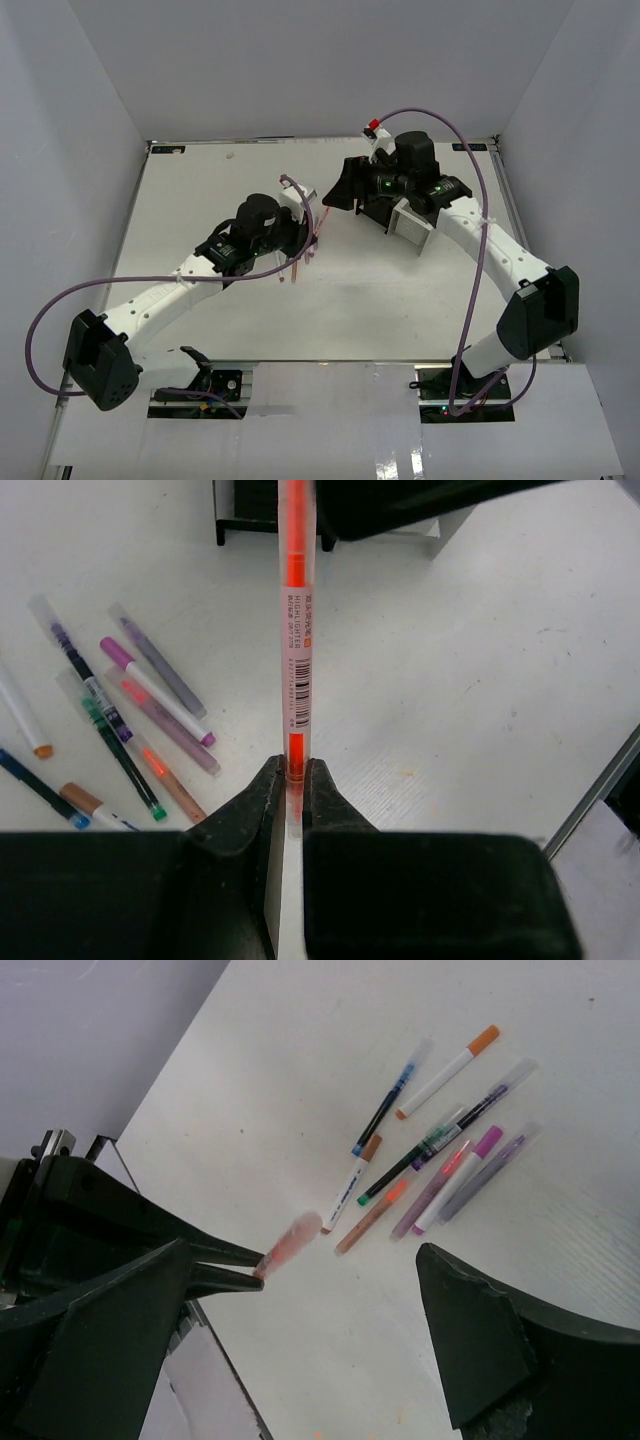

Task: Sort the stationery into containers
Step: Place the pen in the storage box.

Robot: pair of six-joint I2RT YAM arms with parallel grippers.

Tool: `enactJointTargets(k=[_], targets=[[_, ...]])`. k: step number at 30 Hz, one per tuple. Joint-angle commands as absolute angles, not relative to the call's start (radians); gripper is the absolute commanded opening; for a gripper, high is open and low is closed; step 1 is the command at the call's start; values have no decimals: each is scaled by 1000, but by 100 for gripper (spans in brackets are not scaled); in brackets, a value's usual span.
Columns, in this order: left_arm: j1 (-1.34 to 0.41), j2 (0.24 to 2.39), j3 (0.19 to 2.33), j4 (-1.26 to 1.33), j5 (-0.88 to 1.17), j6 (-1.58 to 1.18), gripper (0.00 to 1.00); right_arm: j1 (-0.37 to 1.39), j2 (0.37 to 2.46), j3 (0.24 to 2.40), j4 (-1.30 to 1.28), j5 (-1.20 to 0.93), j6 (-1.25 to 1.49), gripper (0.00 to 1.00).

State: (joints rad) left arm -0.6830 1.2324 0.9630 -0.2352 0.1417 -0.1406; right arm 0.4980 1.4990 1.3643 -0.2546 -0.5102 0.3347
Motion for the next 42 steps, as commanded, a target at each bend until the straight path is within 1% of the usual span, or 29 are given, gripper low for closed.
enactJointTargets(k=[1,2,4,6,7,9,10,12,13,15,16,18,19,21,22,23,24,25,26,27,28,30,31,33,34,37,40,42], targets=[[-687,1198,954,-172,244,-40,0,512,1532,1434,-209,-568,387,100],[-687,1195,950,-169,248,-38,0,514,1539,1449,-207,-574,388,96],[-687,1184,942,-150,255,-34,0,523,1558,1460,-209,-578,391,91],[-687,1177,933,-132,252,-32,0,529,1571,1468,-209,-589,393,83],[-686,1174,930,-126,249,-31,0,531,1574,1470,-207,-595,393,76],[-687,1173,931,-118,239,-31,1,534,1578,1473,-207,-609,396,68],[-687,1180,933,-115,236,-31,1,535,1580,1471,-209,-614,393,61],[-687,1187,936,-107,227,-31,1,537,1578,1468,-210,-615,393,52],[-687,1189,937,-104,219,-31,0,535,1577,1465,-212,-615,393,43],[-687,1195,940,-92,218,-32,1,537,1574,1457,-213,-612,388,33],[-687,1198,940,-87,219,-34,1,537,1572,1456,-213,-608,387,20],[-687,1207,942,-81,216,-37,7,537,1569,1454,-218,-591,377,12],[-687,1210,943,-83,204,-38,11,535,1569,1456,-218,-572,373,8],[-687,1218,945,-89,177,-52,24,526,1563,1459,-218,-558,368,8],[-687,1219,945,-90,152,-67,32,519,1563,1465,-221,-551,358,8],[-687,1223,945,-94,91,-84,43,509,1556,1466,-222,-520,350,8],[-687,1226,945,-107,57,-121,61,482,1552,1468,-222,-502,342,8],[-687,1230,946,-123,20,-147,69,462,1548,1470,-222,-483,325,8],[-687,1235,951,-158,-68,-175,77,444,1545,1480,-222,-432,313,8],[-687,1239,954,-176,-102,-228,88,404,1545,1488,-224,-396,299,8],[-686,1250,956,-198,-132,-259,92,382,1543,1496,-222,-327,272,8],[-678,1259,957,-267,-201,-355,98,326,1545,1522,-218,-240,249,8],[-673,1267,956,-290,-213,-388,98,310,1546,1526,-200,-135,235,8],[-657,1275,945,-357,-241,-454,98,278,1555,1532,-164,-42,175,8],[-650,1281,942,-380,-248,-512,98,270,1562,1534,-122,54,157,8],[-634,1292,927,-448,-250,-595,98,244,1603,1537,-42,147,106,8],[-629,1307,930,-501,-248,-643,98,222,1655,1552,-12,172,101,8],[-624,1319,930,-528,-252,-656,98,216,1683,1551,52,184,101,8]])
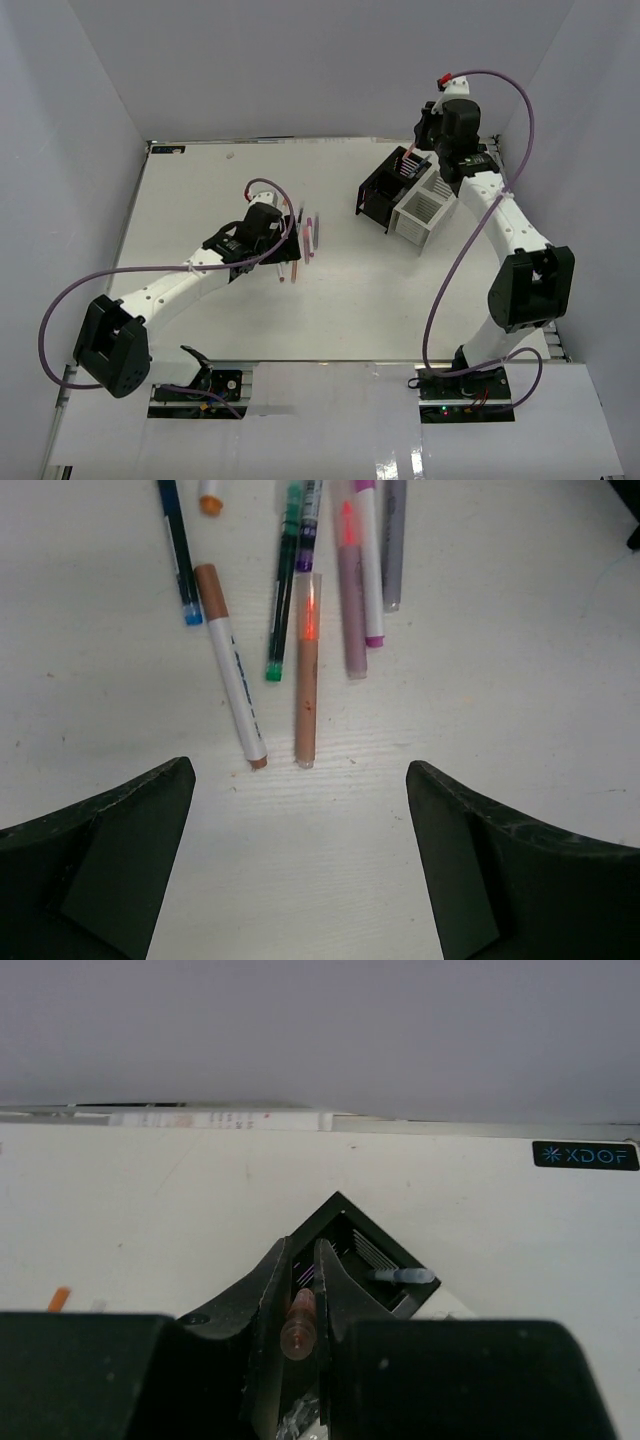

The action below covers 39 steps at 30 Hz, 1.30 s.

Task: Sort the stationery into containers
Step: Place the pen in the storage box, then pick up the pen from the center of the board.

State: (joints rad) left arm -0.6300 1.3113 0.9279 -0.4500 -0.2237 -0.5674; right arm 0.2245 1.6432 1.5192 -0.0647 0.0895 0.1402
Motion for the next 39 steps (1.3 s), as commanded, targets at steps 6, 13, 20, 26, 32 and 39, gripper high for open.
enactJointTargets(k=[6,13,20,26,32,39], targets=[[-606,1345,910,-555,-233,-696,98,213,1778,1552,127,195,95,12],[-597,1385,907,-561,-236,-726,98,212,1853,1549,123,178,107,31],[-591,1463,910,-557,-224,-747,88,209,1809,1520,97,181,100,55],[-583,1528,910,-545,-226,-759,74,209,1652,1454,17,155,100,88],[-581,1597,939,-528,-230,-755,63,209,1456,1292,20,72,121,96],[-578,1673,986,-514,-232,-741,53,209,1304,1140,-9,12,129,96]])
